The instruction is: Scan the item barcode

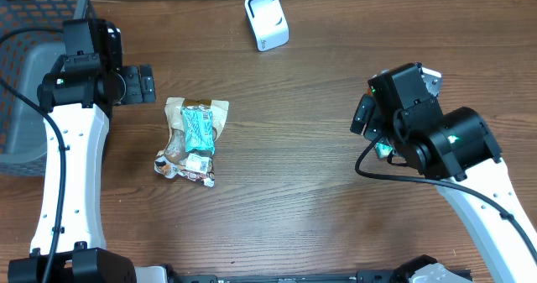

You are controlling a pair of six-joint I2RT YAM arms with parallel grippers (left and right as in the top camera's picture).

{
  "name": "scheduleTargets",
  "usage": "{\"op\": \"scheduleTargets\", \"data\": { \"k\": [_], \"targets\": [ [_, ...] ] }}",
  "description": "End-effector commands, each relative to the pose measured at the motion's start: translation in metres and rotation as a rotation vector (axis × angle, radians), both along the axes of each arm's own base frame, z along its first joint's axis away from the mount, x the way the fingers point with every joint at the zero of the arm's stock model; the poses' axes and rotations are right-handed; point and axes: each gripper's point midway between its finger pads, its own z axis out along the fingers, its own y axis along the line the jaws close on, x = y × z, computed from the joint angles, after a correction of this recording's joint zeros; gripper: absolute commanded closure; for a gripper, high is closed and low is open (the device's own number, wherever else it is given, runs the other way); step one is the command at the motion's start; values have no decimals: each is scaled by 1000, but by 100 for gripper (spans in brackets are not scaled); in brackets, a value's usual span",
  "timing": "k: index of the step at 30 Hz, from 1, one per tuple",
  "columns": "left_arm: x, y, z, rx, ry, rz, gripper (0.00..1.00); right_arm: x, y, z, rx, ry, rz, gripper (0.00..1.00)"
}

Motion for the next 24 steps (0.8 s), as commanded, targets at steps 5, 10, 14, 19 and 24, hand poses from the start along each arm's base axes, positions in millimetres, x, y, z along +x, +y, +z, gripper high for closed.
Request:
{"op": "scheduleTargets", "data": {
  "k": [5, 10, 14, 19, 24],
  "targets": [
    [3, -1, 15, 19, -36, -19, 0, 1, -4, 8, 0, -32, -17, 0],
    [20, 0, 28, 26, -127, -21, 0, 1, -4, 8, 0, -32, -17, 0],
    [31, -6, 35, 0, -178, -45, 0, 1, -4, 8, 0, -32, -17, 0],
    [35, -51, 35, -284, -210, -99, 0, 1, -3, 8, 0, -32, -17, 0],
    [27, -92, 39, -590, -181, -93, 0, 1, -4, 8, 0, -32, -17, 0]
  ]
}}
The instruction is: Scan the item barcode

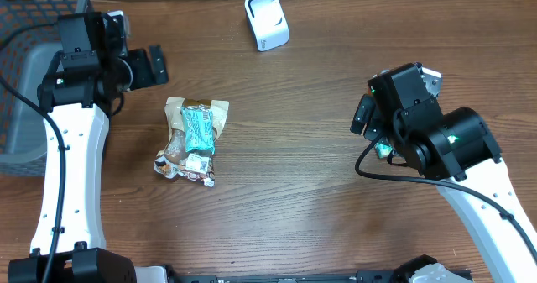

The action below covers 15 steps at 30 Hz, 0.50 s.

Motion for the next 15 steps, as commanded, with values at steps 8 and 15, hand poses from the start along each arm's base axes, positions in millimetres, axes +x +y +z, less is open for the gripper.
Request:
{"op": "scheduleTargets", "data": {
  "k": [8, 15],
  "targets": [
    [-26, -73, 11, -438, 124, -38, 3, 1, -3, 8, 3, -31, -14, 0],
    [-37, -114, 3, -351, 161, -144, 53, 1, -3, 8, 3, -31, -14, 0]
  ]
}}
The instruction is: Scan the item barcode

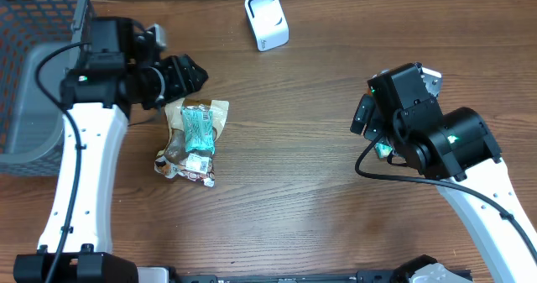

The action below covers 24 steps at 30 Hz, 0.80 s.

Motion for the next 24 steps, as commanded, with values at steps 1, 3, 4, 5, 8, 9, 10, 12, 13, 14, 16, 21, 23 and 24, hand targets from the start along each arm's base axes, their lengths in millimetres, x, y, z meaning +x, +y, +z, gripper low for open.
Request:
{"op": "scheduleTargets", "data": {
  "k": [1, 3, 4, 5, 8, 9, 10, 12, 13, 14, 16, 21, 23, 24],
  "targets": [
    [-3, -22, 8, 46, -31, -44, 67, 1, -3, 8, 4, -32, -14, 0],
    [-4, -29, 6, 89, -34, -55, 88, 1, -3, 8, 4, -32, -14, 0],
    [-5, -33, 4, 108, -36, -62, 94, 1, -3, 8, 4, -32, -14, 0],
    [-6, -38, 3, 123, -38, -72, 96, 1, -3, 8, 4, -32, -14, 0],
    [-10, -54, -1, 158, -38, -109, 96, 1, -3, 8, 4, -32, -14, 0],
    [-11, -59, -3, 171, -36, -120, 96, 1, -3, 8, 3, -31, -14, 0],
    [-12, -63, -6, 183, -34, -130, 96, 1, -3, 8, 4, -32, -14, 0],
    [-13, -69, -10, 201, -27, -143, 94, 1, -3, 8, 4, -32, -14, 0],
    [-13, -72, -14, 205, -20, -153, 89, 1, -3, 8, 4, -32, -14, 0],
    [-14, -76, -18, 205, -10, -164, 87, 1, -3, 8, 4, -32, -14, 0],
    [-14, -81, -25, 207, 13, -173, 84, 1, -3, 8, 4, -32, -14, 0],
    [-12, -87, -53, 225, 84, -192, 62, 1, -3, 8, 4, -32, -14, 0],
    [-10, -87, -62, 230, 107, -192, 58, 1, -3, 8, 4, -32, -14, 0],
    [-10, -86, -66, 233, 117, -192, 56, 1, -3, 8, 4, -32, -14, 0]
  ]
}}
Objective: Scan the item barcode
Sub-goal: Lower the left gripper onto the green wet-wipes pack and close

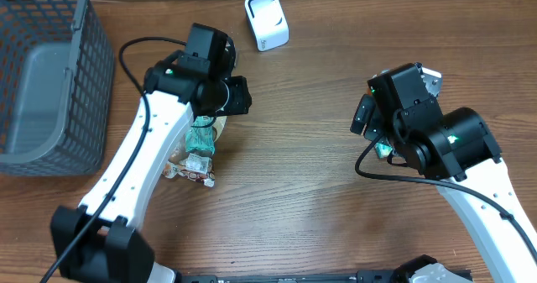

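The item is a crumpled brown and teal snack packet (pixel 195 155) lying left of centre on the table, with a white label at its near end. My left arm reaches across its far end, and the left gripper (pixel 238 96) hangs just right of and beyond the packet; its jaws are too dark to read. A white barcode scanner (pixel 267 20) stands at the far edge. My right arm stands at the right, its gripper (pixel 383 149) mostly hidden under the wrist.
A grey mesh basket (pixel 42 73) fills the far left corner. The wooden table (pixel 302 199) shows bare wood between the arms and along the front. A black cable loops from the left arm toward the basket.
My left arm has swung right, from the packet's far left corner to over its far end, with the gripper now right of the packet. The packet and right arm have not moved.
My left gripper started left of the packet near the basket. It then stood a little farther back, then at the packet's far left corner, and now lies across the packet's far end. Packet, scanner and right arm stayed where they were.
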You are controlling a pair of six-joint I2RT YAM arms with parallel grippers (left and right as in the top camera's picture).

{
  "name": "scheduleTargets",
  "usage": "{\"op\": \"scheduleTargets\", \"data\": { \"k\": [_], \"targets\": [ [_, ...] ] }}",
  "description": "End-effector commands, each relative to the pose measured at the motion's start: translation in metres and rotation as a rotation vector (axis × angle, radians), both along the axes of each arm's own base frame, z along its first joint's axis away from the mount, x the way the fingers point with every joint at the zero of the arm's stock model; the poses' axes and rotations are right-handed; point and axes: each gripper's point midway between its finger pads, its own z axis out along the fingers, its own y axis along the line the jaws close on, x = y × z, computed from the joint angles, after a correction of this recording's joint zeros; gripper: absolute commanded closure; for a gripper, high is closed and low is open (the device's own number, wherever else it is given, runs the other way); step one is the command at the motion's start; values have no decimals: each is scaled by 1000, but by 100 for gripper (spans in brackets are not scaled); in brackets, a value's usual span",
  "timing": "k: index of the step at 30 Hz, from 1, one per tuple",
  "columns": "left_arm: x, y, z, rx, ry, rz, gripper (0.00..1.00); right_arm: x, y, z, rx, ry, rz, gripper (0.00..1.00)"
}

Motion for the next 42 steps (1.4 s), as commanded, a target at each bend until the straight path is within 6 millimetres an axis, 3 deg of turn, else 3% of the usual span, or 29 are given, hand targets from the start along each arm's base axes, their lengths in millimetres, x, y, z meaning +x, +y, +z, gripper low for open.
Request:
{"op": "scheduleTargets", "data": {
  "k": [1, 9, 15, 22, 29, 34, 35, 40, 42],
  "targets": [
    [6, 0, -10, 22, 17, 3, 55, 1, -3, 8, 3, -31, -13, 0],
    [14, 44, -30, 183, 46, 96, 53, 1, -3, 8, 3, -31, -14, 0],
    [5, 84, -36, 232, 121, 179, 50, 1, -3, 8, 3, -31, -14, 0],
    [-6, 102, -49, 268, 207, 192, 48, 1, -3, 8, 3, -31, -14, 0],
    [-15, 109, -89, 316, 345, 186, 50, 1, -3, 8, 3, -31, -14, 0],
    [-24, 114, -110, 336, 437, 186, 54, 1, -3, 8, 3, -31, -13, 0],
    [-26, 116, -115, 340, 458, 187, 59, 1, -3, 8, 3, -31, -14, 0],
    [-27, 117, -120, 343, 473, 188, 67, 1, -3, 8, 3, -31, -14, 0],
    [-26, 117, -120, 341, 472, 189, 83, 1, -3, 8, 4, -31, -14, 0]
  ]
}}
